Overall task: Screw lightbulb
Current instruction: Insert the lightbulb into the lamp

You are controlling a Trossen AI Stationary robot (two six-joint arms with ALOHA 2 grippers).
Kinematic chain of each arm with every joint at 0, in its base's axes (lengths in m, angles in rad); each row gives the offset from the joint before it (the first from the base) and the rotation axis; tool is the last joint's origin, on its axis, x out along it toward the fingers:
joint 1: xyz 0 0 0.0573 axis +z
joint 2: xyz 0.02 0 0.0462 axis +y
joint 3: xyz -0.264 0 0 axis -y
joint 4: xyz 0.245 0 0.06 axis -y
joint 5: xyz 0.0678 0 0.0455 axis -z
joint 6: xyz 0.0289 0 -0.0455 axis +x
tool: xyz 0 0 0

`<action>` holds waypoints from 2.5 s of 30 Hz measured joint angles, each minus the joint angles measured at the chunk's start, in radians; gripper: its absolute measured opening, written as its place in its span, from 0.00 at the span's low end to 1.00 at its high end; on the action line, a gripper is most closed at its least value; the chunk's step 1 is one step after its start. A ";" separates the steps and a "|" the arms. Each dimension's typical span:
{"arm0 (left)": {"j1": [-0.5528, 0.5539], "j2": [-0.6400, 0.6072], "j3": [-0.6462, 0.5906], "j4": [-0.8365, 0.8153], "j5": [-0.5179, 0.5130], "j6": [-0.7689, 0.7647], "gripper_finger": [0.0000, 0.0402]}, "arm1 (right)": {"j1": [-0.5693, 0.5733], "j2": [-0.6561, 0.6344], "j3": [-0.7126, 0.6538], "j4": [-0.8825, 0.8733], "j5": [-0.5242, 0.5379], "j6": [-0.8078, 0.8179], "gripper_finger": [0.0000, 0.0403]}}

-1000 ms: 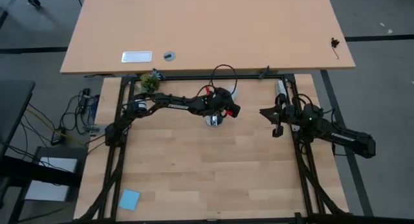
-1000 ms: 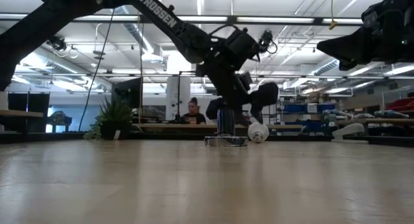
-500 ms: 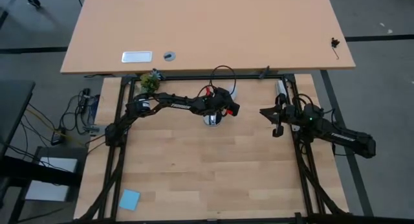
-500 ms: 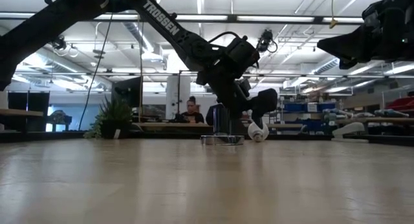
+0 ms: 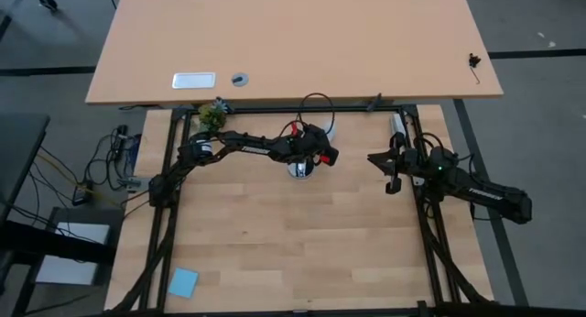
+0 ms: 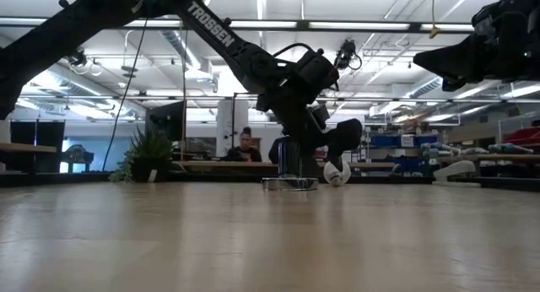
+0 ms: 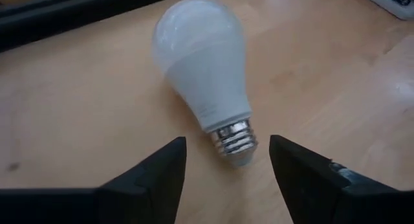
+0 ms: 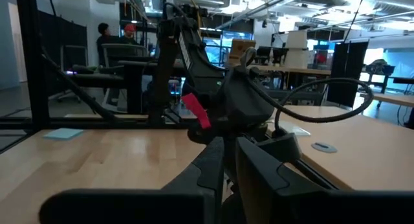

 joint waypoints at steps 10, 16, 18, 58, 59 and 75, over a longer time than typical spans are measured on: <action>0.014 -0.003 0.213 -0.161 0.028 0.133 0.46 | 0.000 0.000 0.000 0.000 0.000 0.000 0.12; 0.082 -0.001 0.228 -0.128 0.204 0.132 0.39 | 0.000 0.000 0.000 0.000 0.000 0.000 0.12; 0.092 0.008 0.228 -0.102 0.223 0.141 0.36 | 0.000 0.000 0.000 0.000 0.000 0.000 0.12; 0.084 0.038 0.227 -0.198 0.292 0.180 0.00 | 0.003 0.000 0.000 0.015 0.000 0.354 0.12; 0.086 0.027 0.227 -0.218 0.265 0.178 0.00 | 0.003 0.000 0.000 0.015 0.000 0.365 0.12; 0.147 -0.081 0.225 -0.564 0.080 0.240 0.00 | 0.003 0.000 0.000 0.175 0.000 0.442 0.12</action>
